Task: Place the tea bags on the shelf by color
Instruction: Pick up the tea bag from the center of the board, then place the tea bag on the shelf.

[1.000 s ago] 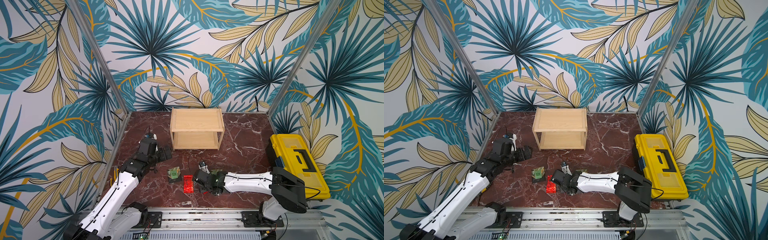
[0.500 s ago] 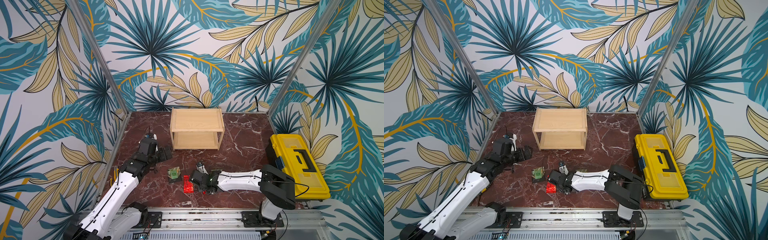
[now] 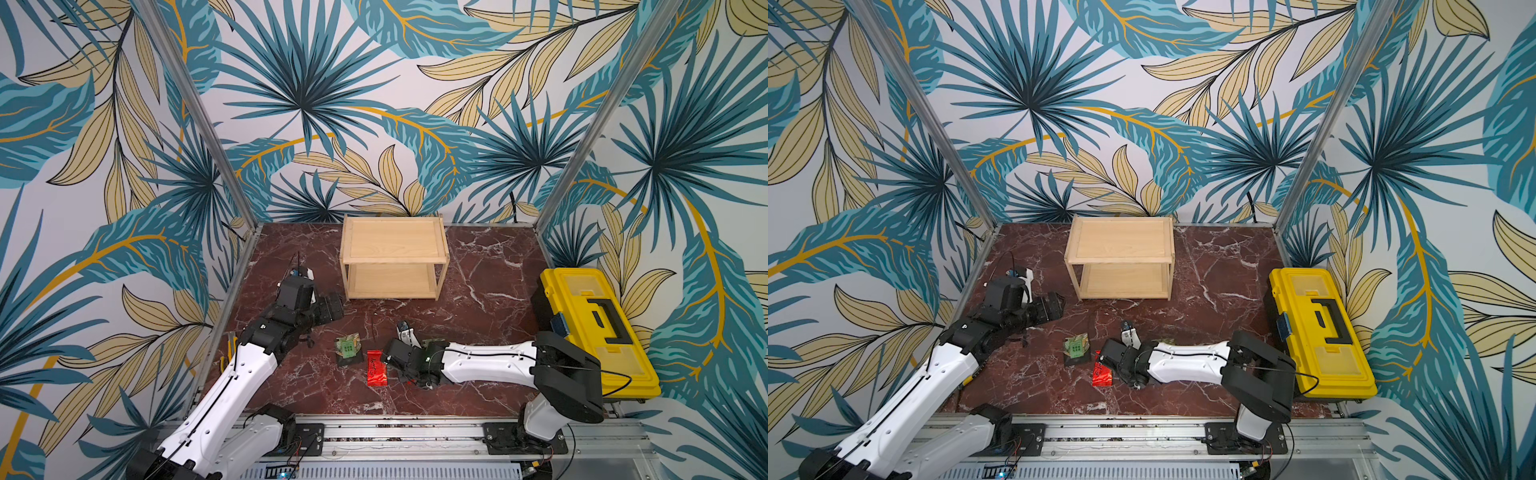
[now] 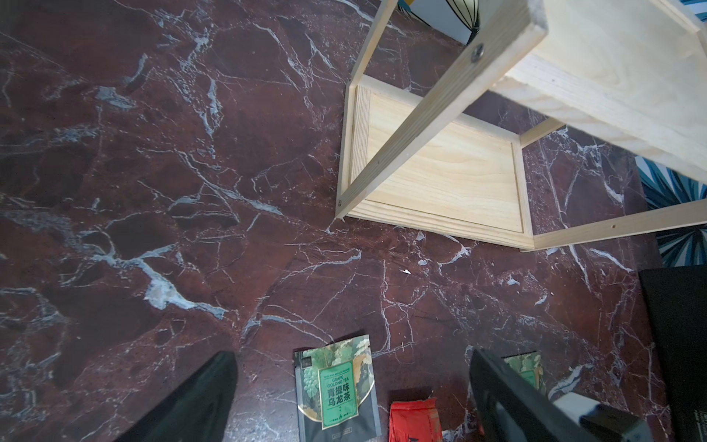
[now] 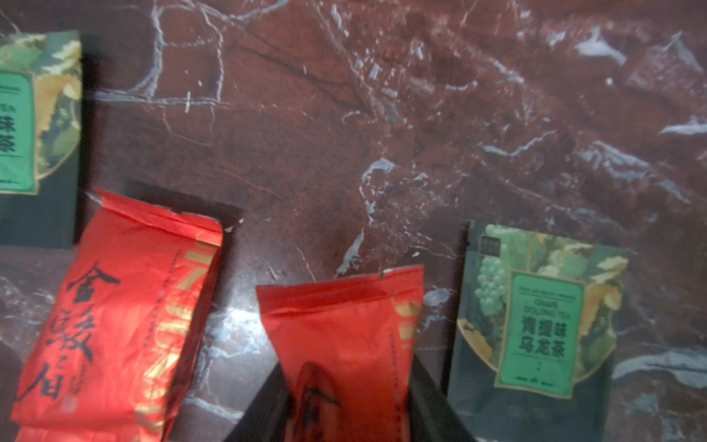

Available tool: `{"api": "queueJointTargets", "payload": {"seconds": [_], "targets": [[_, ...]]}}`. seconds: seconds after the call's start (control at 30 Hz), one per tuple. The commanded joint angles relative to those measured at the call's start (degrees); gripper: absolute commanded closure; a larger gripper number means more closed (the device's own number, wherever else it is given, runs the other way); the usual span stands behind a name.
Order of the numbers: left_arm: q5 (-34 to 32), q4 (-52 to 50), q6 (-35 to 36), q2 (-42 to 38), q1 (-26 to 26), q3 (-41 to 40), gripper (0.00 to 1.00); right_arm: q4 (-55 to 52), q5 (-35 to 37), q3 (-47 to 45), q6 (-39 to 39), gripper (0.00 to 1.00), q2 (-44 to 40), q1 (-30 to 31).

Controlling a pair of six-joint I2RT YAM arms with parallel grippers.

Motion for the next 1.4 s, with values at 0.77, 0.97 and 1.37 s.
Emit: {"api": "queueJointTargets", "payload": {"seconds": [0.77, 0.97, 1.37], "targets": [[-7.14, -4.42, 4.74, 4.85, -0.05, 20.99, 0.00, -15.88, 15.77, 7.21, -4.18, 0.62, -19.41, 0.09], [-6.73, -2.22, 6.01, 7.29, -0.04, 22.85, 0.00, -20.05, 16.38, 19.32, -10.66, 0.62, -18.54, -4.08], [-0.82, 0.70, 6.54, 9.62, 1.45, 20.88, 0.00, -16.67, 6.87, 46.62, -30.07, 0.62, 5.23, -23.84]]}}
